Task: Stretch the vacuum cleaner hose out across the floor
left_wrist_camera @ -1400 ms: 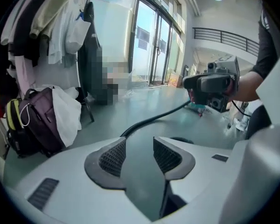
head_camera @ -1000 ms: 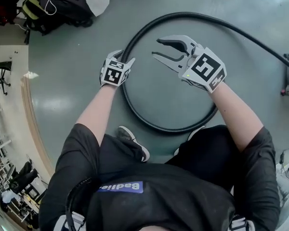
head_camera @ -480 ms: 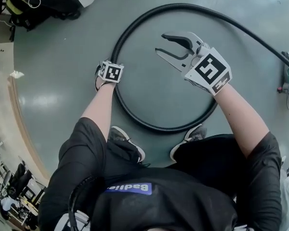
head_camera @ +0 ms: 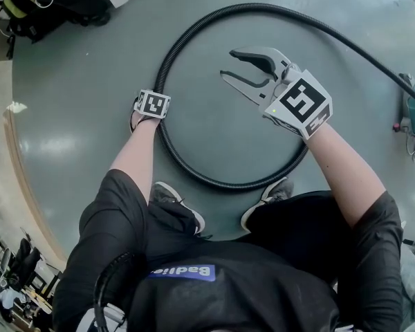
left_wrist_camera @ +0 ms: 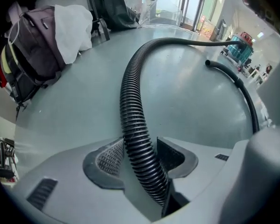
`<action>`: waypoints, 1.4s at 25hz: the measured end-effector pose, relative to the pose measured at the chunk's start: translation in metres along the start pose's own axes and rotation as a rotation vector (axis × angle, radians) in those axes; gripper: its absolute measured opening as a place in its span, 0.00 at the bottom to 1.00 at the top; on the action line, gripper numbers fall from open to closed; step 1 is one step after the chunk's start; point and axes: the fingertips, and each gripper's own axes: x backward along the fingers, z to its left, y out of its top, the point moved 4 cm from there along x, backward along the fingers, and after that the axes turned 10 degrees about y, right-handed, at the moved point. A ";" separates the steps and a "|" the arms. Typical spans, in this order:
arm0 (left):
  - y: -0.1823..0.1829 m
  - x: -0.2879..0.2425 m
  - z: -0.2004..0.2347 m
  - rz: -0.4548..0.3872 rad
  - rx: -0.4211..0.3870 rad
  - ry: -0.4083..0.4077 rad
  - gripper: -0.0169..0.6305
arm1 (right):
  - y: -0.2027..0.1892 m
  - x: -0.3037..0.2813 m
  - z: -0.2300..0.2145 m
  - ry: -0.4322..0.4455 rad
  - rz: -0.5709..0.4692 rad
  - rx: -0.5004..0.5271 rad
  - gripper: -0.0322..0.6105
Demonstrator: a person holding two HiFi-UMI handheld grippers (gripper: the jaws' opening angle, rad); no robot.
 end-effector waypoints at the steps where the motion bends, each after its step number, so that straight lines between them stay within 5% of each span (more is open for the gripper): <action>1: -0.001 0.001 -0.001 0.009 -0.009 -0.015 0.38 | 0.001 -0.001 0.001 0.000 0.002 0.001 0.28; 4: -0.001 0.006 -0.006 0.018 -0.027 -0.079 0.37 | 0.003 -0.007 0.004 0.010 0.010 0.022 0.28; 12: 0.024 0.064 0.021 -0.002 -0.119 -0.060 0.37 | 0.014 -0.033 0.012 0.065 0.045 0.110 0.28; 17: 0.065 0.143 0.041 -0.114 -0.132 -0.124 0.37 | 0.027 -0.050 0.012 0.061 0.089 0.195 0.28; 21: 0.094 0.216 0.047 -0.222 -0.201 -0.174 0.37 | 0.038 -0.075 0.004 0.001 0.225 0.423 0.28; 28: 0.113 0.318 0.038 -0.354 -0.329 -0.206 0.38 | 0.075 -0.116 0.019 -0.124 0.418 1.008 0.28; 35: 0.102 0.363 0.037 -0.392 -0.345 -0.245 0.38 | 0.090 -0.127 0.030 -0.153 0.480 1.149 0.29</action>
